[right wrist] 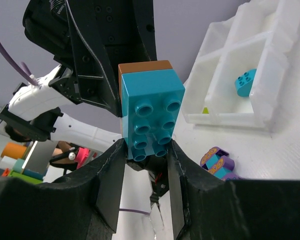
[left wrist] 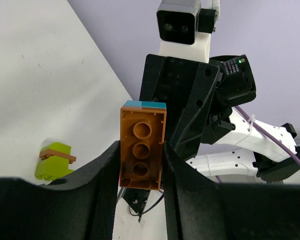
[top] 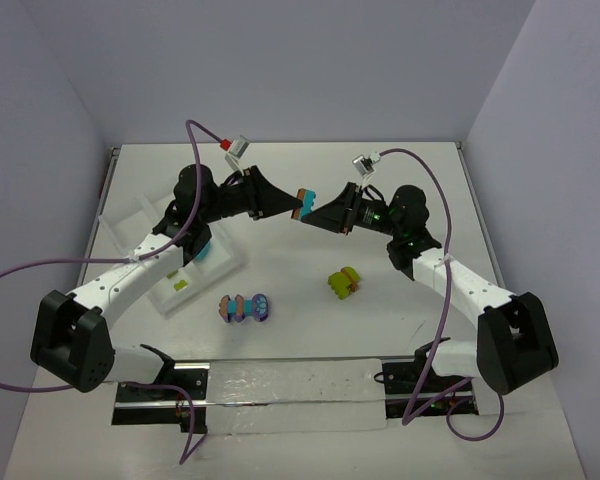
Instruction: Sort the legos into containers by color
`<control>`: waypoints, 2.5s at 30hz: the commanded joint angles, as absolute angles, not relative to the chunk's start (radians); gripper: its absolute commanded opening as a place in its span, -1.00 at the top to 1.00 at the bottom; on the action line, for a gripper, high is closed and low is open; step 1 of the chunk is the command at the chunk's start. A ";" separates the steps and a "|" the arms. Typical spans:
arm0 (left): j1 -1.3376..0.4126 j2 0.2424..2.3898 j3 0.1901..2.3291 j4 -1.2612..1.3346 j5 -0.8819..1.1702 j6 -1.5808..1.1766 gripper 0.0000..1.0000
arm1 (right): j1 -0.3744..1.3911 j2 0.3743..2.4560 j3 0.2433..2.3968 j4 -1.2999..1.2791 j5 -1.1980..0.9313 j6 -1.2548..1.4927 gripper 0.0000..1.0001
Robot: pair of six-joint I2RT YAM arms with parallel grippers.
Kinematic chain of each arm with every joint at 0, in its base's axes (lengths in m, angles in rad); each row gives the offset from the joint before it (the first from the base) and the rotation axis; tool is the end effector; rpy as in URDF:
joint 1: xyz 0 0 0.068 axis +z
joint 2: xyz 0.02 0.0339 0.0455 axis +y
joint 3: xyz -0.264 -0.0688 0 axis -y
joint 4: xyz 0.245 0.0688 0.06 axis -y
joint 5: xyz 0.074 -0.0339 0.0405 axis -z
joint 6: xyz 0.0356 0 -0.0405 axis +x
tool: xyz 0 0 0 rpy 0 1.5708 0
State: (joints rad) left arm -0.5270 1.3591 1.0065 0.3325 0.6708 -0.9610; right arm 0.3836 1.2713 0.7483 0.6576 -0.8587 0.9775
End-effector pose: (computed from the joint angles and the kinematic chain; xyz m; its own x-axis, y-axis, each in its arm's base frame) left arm 0.2629 -0.1786 0.3413 -0.7733 -0.2930 -0.5623 0.5190 0.2170 -0.8268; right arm 0.2502 0.1300 0.3084 -0.7099 0.2977 -0.6383 -0.6288 0.1402 0.7648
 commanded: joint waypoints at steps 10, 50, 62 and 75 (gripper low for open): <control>-0.506 1.304 1.023 0.377 0.675 -0.957 0.99 | 0.390 1.235 0.687 0.756 -0.850 0.986 1.00; -0.473 1.294 0.996 0.395 0.701 -0.969 1.00 | 0.440 1.358 0.777 0.774 -0.922 0.993 0.06; -0.468 1.282 0.999 0.385 0.710 -0.964 0.99 | 0.440 1.381 0.809 0.817 -0.953 1.026 -0.07; -0.468 1.269 0.992 0.376 0.713 -0.956 0.99 | 0.437 1.387 0.838 0.822 -0.953 1.031 -0.27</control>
